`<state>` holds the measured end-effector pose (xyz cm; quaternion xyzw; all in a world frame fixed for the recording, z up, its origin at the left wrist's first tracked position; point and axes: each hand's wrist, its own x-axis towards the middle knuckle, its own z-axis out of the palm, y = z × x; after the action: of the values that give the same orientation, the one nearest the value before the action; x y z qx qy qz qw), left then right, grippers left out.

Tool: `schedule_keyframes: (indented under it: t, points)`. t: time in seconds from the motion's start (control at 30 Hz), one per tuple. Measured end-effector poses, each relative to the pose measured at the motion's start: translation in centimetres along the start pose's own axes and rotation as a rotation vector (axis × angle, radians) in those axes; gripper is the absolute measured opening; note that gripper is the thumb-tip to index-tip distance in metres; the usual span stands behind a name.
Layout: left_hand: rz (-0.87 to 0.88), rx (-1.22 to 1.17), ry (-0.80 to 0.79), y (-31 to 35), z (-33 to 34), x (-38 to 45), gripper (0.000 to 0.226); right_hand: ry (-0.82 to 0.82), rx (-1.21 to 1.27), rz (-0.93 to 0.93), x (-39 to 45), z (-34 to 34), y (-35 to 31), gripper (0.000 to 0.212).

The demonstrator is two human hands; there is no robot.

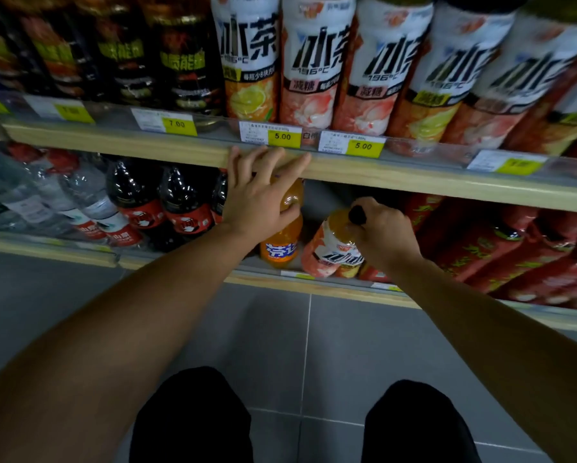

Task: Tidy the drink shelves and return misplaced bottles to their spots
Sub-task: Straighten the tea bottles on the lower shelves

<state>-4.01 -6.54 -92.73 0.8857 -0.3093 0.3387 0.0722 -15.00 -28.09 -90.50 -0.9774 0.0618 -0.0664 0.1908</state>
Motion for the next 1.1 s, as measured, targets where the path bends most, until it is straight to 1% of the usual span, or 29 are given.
schedule_keyframes:
  t: [0.13,0.23,0.33,0.47,0.57,0.67,0.77,0.97,1.1]
  points:
    - [-0.038,-0.01,-0.158,0.6,-1.7,0.4,0.081,0.089,0.078,0.067,-2.7,-4.5,0.5,0.027]
    - [-0.094,-0.006,-0.247,1.6,-3.1,0.9,0.083,0.17,0.051,0.09,-4.6,-7.6,1.4,0.03]
    - [-0.137,0.014,-0.291,3.4,-4.0,1.6,0.08,0.242,0.012,0.106,-6.1,-10.5,2.7,0.033]
    - [-0.057,-0.031,-0.3,7.7,-4.3,3.1,0.075,0.341,-0.008,0.12,-7.7,-13.9,4.5,0.029]
    - [-0.017,-0.101,-0.368,11.8,-4.4,5.5,0.073,0.436,-0.021,0.1,-8.8,-16.1,5.6,0.029]
    - [0.03,-0.149,-0.445,14.4,-4.1,7.0,0.072,0.545,-0.016,0.06,-9.4,-18.3,6.1,0.03]
    - [0.053,-0.118,-0.505,15.4,-3.6,6.8,0.077,0.64,0.021,0.021,-9.3,-20.4,6.2,0.026]
    - [0.043,-0.102,-0.561,15.5,-3.6,7.2,0.084,0.785,0.098,-0.028,-8.3,-24.2,4.8,0.034]
    - [0.023,-0.117,-0.603,15.7,-3.8,7.4,0.087,0.818,0.133,-0.07,-7.1,-26.1,3.5,0.035]
